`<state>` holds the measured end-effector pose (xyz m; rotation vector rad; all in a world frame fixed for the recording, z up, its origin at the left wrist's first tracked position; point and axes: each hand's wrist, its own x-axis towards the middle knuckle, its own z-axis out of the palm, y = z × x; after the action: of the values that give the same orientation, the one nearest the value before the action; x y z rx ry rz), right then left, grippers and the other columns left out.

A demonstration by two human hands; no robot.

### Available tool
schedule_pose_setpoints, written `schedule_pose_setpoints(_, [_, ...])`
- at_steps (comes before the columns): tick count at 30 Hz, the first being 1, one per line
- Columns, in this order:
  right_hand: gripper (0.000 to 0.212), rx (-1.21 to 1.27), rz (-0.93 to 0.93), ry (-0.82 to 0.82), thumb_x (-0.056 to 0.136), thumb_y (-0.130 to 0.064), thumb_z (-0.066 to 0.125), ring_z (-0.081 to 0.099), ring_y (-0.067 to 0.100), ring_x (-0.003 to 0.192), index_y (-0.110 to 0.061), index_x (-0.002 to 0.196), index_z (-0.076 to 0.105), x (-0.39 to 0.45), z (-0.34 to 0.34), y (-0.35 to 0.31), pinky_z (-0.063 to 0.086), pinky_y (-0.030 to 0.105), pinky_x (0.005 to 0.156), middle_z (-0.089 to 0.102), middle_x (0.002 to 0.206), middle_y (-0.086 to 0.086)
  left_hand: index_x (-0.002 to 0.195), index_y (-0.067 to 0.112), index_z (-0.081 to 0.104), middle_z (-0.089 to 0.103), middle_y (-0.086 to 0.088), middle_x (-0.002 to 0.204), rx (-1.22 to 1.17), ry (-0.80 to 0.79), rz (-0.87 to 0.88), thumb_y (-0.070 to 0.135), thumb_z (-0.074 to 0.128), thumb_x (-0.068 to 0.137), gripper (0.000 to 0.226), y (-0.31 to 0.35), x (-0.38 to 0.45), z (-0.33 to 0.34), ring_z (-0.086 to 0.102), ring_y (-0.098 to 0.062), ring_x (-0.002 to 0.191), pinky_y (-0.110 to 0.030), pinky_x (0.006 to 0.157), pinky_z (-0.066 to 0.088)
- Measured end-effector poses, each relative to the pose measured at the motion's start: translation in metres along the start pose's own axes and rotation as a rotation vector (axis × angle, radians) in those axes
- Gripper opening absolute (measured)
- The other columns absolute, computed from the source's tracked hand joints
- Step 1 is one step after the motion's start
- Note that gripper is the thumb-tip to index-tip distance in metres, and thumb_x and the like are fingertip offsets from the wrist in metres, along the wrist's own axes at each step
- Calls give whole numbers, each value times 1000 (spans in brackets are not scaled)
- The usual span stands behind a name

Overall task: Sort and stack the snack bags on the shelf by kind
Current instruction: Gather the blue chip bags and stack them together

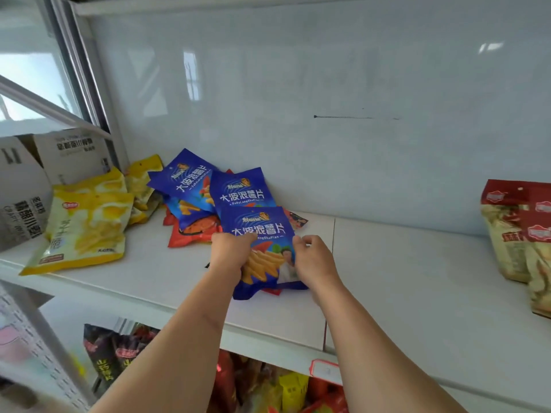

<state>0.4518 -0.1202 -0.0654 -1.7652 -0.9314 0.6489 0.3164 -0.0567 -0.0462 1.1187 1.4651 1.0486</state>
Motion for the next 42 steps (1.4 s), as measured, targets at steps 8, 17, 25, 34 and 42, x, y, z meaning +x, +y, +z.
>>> schedule_pose_setpoints(8, [49,-309,-67,2,101,-49,38,61,31,112,-12,124,59,48,27,-23,45,30,76,67,122,9,126,9,50,67,-8,114,40,5,-22,17,80,82,55,10,30,-28,67,-25,94,-41,79,57])
schedule_pose_setpoints(17, [41,-298,-93,-43,102,-42,43,60,30,116,-10,125,54,94,55,-56,50,38,92,62,129,12,128,17,42,60,-1,108,100,-29,64,15,72,89,49,8,63,-45,55,-8,73,-26,55,43])
schedule_pose_setpoints(25, [38,60,119,0,94,-48,61,63,17,74,-12,86,56,114,77,-64,53,33,73,64,84,-1,151,22,32,59,5,119,155,-89,126,24,72,90,74,3,92,-65,59,-8,85,-26,62,46])
schedule_pose_setpoints(34, [37,274,123,-27,98,-37,60,66,18,68,-13,71,54,102,48,-60,49,25,55,66,71,2,151,31,31,65,6,115,114,-192,182,27,75,87,77,13,92,-71,66,-14,89,-34,73,56])
schedule_pose_setpoints(42, [24,207,91,279,90,-41,66,74,24,81,-18,96,64,92,-48,-38,62,44,76,75,93,5,122,26,57,76,3,105,-32,-466,216,15,77,84,45,24,64,-6,75,-21,92,-48,87,60])
